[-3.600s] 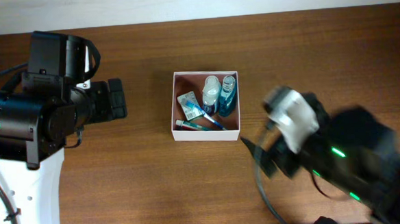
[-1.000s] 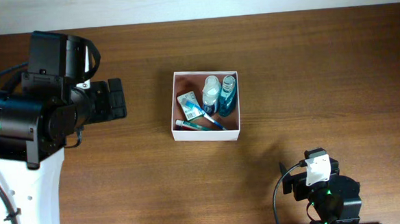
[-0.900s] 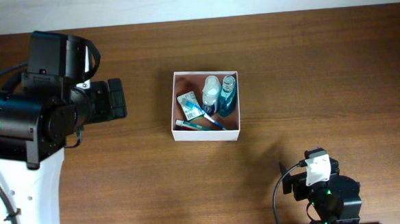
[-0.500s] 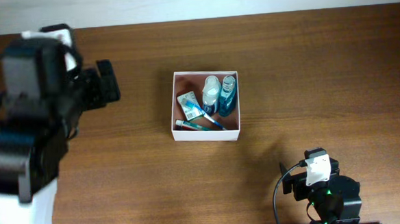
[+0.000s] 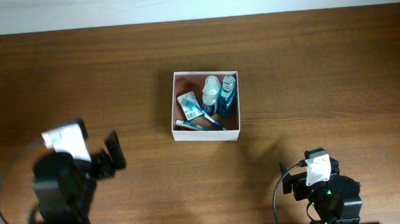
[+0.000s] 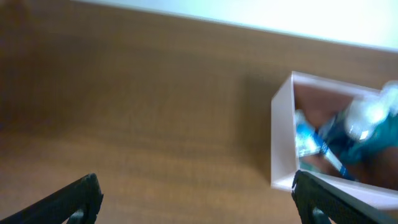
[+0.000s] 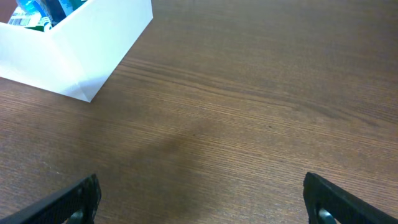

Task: Pack container

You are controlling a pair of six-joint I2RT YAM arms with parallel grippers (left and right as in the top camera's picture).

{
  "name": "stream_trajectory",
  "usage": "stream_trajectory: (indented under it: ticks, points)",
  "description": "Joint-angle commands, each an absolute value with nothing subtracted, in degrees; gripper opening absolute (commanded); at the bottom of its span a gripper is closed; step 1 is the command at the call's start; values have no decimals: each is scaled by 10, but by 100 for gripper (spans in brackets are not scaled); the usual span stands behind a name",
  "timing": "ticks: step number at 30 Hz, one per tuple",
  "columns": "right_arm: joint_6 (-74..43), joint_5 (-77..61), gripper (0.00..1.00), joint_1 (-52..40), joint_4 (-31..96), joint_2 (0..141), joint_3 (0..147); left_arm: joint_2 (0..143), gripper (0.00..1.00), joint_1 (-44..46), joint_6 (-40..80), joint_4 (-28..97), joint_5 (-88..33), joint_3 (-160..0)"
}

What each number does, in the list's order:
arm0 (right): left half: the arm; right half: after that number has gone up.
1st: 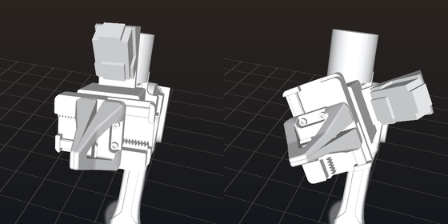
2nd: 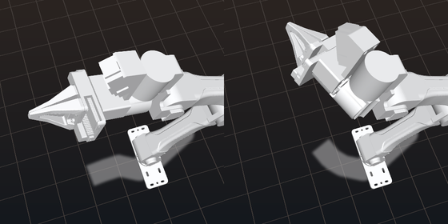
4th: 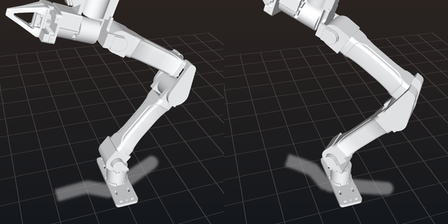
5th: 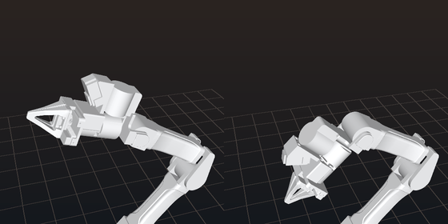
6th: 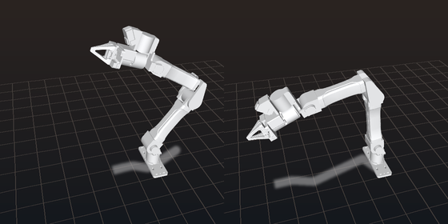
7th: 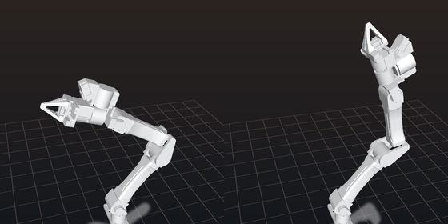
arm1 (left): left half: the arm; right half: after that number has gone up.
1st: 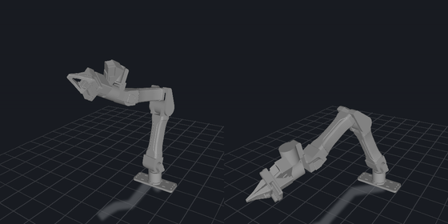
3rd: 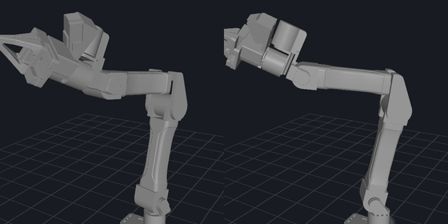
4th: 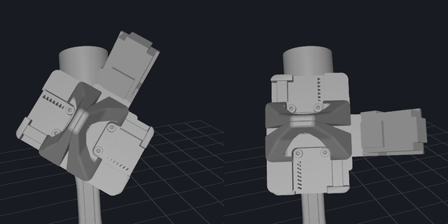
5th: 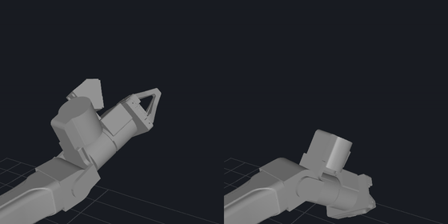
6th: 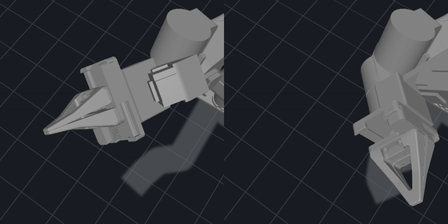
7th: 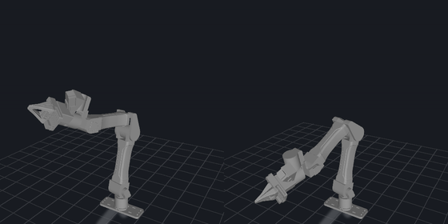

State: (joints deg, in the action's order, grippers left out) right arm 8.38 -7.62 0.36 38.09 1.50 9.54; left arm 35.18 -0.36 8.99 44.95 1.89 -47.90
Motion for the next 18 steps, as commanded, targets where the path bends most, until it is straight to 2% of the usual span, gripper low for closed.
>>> stream_trajectory:
  ticks: [1,10,18]
  points:
    - [85,-80,99,8,381,10,92,279,99,-7,81,434,8,-401]
    - [85,-80,99,8,381,10,92,130,99,-6,81,375,-14,-193]
    - [85,-80,99,8,381,10,92,37,99,-6,81,335,-56,-88]
